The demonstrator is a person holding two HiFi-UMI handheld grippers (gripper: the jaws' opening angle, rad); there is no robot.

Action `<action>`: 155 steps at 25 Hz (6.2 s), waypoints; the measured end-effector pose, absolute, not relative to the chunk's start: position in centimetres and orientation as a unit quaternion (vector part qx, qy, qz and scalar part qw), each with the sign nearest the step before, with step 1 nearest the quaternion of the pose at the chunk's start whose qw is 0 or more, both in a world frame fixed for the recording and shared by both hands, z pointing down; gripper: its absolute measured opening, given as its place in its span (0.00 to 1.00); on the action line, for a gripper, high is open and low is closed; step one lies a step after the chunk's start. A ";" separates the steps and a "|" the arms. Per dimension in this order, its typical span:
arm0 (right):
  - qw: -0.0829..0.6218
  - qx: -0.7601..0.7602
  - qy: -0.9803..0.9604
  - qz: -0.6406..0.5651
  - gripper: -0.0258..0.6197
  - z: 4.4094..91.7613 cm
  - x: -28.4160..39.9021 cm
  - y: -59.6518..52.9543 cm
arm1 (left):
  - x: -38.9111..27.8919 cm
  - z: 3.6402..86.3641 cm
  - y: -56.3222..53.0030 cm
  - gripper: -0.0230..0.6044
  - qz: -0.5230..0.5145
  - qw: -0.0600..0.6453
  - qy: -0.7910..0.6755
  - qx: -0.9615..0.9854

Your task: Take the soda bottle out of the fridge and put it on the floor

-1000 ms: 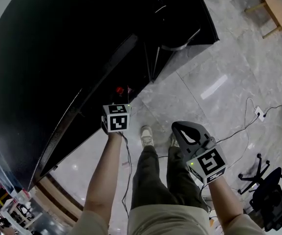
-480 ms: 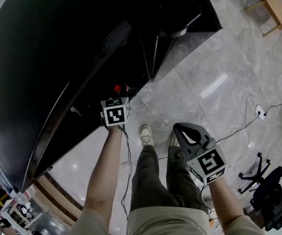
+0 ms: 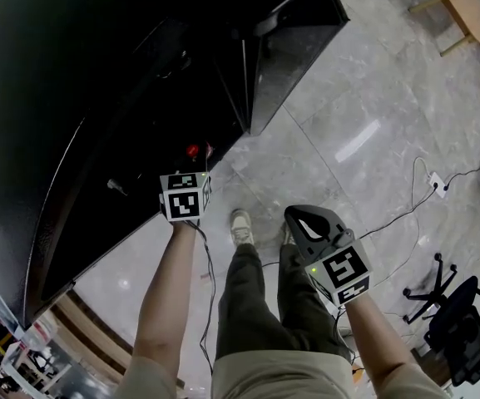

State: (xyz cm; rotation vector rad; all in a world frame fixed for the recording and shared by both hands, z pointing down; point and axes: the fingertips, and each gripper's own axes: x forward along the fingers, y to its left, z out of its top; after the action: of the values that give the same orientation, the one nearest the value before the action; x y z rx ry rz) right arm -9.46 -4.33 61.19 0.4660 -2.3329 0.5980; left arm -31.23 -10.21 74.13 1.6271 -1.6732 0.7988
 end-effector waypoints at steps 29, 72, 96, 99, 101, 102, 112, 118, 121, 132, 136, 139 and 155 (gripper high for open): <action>0.307 0.354 -0.838 0.279 0.03 70.3 6.2 -7.9 | -8.7 83.1 -10.8 0.24 0.418 0.276 -0.443 0.744; 0.371 0.294 -0.820 0.322 0.03 102.5 10.3 -6.3 | -1.1 122.9 -2.8 0.24 0.562 0.306 -0.279 0.716; 0.344 0.358 -0.787 0.366 0.03 90.5 10.0 -8.6 | -3.9 103.1 -8.0 0.11 0.486 0.314 -0.339 0.742; 0.328 0.372 -0.793 0.354 0.03 86.0 9.8 -9.3 | -4.4 96.9 -8.5 0.10 0.464 0.291 -0.353 0.758; 0.320 0.378 -0.799 0.340 0.03 82.5 9.7 -9.8 | -4.3 92.3 -8.5 0.09 0.447 0.275 -0.362 0.770; 0.318 0.380 -0.803 0.332 0.03 80.7 9.6 -10.0 | -4.2 90.0 -8.5 0.09 0.439 0.267 -0.367 0.776; 0.273 0.392 -0.843 0.245 0.03 61.6 7.7 -10.9 | -4.4 68.8 -9.6 0.06 0.350 0.212 -0.419 0.811; 0.239 0.398 -0.863 0.198 0.03 50.4 7.2 -9.9 | -3.6 57.0 -9.5 0.06 0.307 0.175 -0.431 0.830; 0.245 0.393 -0.868 0.179 0.03 45.3 6.7 -9.3 | -4.3 51.8 -9.2 0.06 0.290 0.156 -0.442 0.834; 0.173 0.385 -0.901 0.098 0.03 29.1 2.6 -7.1 | -8.5 35.9 -6.8 0.06 0.247 0.077 -0.480 0.838; 0.150 0.371 -0.913 0.077 0.03 24.7 0.9 -5.2 | -9.6 30.9 -5.5 0.06 0.235 0.053 -0.486 0.840; 0.128 0.372 -0.917 0.059 0.03 21.6 0.5 -4.5 | -10.1 27.3 -4.7 0.06 0.221 0.035 -0.492 0.842; 0.067 0.353 -0.933 -0.026 0.03 10.8 -0.7 -0.2 | -12.9 16.0 0.4 0.06 0.148 -0.021 -0.534 0.832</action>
State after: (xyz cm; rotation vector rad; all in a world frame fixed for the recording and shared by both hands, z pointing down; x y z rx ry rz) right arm -0.72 -0.20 10.78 1.0632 -2.8114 -0.0790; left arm -12.93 0.36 16.01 2.6488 -1.7001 0.4724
